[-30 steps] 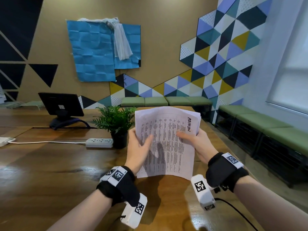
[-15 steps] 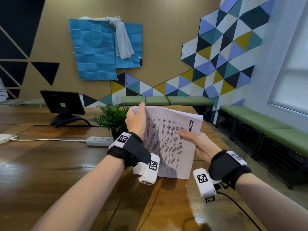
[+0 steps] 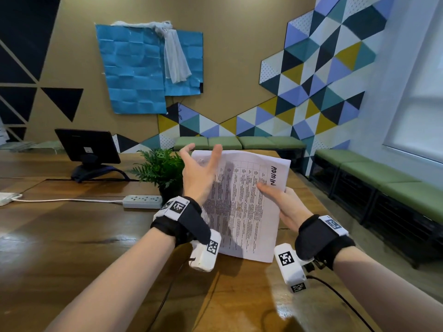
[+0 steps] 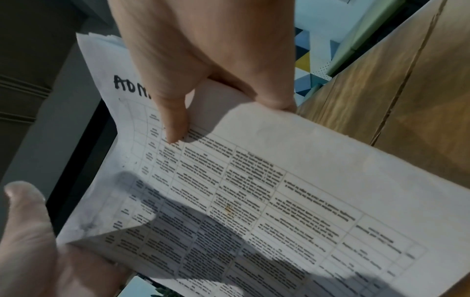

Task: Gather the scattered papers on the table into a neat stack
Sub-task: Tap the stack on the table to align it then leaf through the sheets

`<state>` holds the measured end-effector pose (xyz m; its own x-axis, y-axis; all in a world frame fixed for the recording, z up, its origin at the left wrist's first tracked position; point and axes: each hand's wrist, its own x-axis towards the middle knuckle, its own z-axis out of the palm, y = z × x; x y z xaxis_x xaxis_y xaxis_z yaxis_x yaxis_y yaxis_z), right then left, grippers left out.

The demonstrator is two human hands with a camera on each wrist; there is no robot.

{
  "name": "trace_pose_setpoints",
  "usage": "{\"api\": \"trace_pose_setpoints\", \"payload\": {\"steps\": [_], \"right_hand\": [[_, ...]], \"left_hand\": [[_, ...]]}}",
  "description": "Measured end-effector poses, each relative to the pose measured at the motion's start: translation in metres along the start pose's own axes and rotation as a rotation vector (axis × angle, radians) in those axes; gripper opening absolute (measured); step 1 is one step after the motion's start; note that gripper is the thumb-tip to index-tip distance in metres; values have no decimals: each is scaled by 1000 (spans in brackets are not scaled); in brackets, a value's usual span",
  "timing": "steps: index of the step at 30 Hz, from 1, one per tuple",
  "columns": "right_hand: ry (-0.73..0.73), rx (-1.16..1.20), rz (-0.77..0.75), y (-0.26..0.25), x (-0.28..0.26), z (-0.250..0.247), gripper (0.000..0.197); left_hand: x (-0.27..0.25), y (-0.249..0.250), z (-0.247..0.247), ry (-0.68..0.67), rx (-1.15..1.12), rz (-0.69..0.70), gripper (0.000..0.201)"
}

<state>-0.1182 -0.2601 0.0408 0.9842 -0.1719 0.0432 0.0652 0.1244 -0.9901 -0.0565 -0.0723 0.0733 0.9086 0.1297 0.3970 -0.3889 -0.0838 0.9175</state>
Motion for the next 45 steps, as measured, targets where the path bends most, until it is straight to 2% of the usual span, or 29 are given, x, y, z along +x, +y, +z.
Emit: {"api": "trace_pose_setpoints", "payload": {"steps": [1,3,5,7,9,14,17,21,26,30,33,40,43,45], "right_hand": [[2,-12,-7,1,0,-1,34],[10,-38,-5,4,1,-2,33],[17,-67,7,10,3,-3,33],[19,-91,10,16,3,-1,33],[42,-95,-31,18,3,3,29],[111,-109,-218,10,3,11,21],[153,-118,-230,17,1,13,26],[169,-120,-127,40,0,12,34],[206,15,4,51,6,6,43],[138,68,93,53,7,-1,44],[83,40,126,55,8,0,39],[96,-93,72,39,-2,-2,36],[143,-185,122,40,-4,-14,34],[146,-284,215,50,-6,-23,29]], "left_hand": [[-2,-5,-3,-34,19,38,70],[-5,-18,-8,-80,58,76,58],[-6,-29,-13,-77,79,41,36],[-6,-39,-16,-60,37,-17,24],[-6,-39,-16,-44,40,-2,23],[-14,-11,-10,70,162,197,23],[-28,-11,-4,104,254,205,24],[-47,-35,1,21,228,70,21],[-50,-63,-9,-117,83,-131,16],[-45,-81,-18,-212,-27,-250,21],[-47,-85,-22,-265,-75,-302,32],[-39,-82,-25,-286,34,-243,42],[-40,-81,-25,-372,56,-339,43],[-46,-81,-25,-445,77,-485,39]]}}
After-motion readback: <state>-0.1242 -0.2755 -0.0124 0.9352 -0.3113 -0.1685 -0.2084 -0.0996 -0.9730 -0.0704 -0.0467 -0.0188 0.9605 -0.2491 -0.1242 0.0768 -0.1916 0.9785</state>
